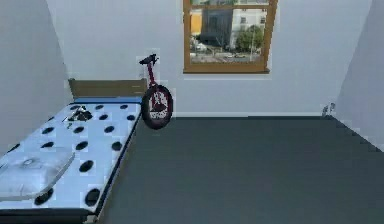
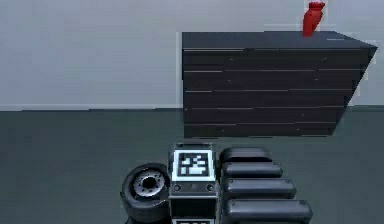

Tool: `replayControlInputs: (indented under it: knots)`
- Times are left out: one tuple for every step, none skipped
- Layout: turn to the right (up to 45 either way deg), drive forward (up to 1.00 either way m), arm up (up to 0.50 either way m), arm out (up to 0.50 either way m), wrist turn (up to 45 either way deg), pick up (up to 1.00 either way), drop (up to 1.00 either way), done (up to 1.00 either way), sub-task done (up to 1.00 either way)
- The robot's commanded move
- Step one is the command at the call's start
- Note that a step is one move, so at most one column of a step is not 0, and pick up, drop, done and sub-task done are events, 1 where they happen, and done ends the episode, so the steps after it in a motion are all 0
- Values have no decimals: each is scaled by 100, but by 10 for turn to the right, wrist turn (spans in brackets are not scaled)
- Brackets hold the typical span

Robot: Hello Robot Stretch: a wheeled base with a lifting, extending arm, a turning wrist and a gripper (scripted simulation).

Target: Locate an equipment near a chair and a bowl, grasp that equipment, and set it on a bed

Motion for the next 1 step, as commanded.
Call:
replayControlInputs:
  knots:
    - [0,100,0,0,0,0,0,0,0]
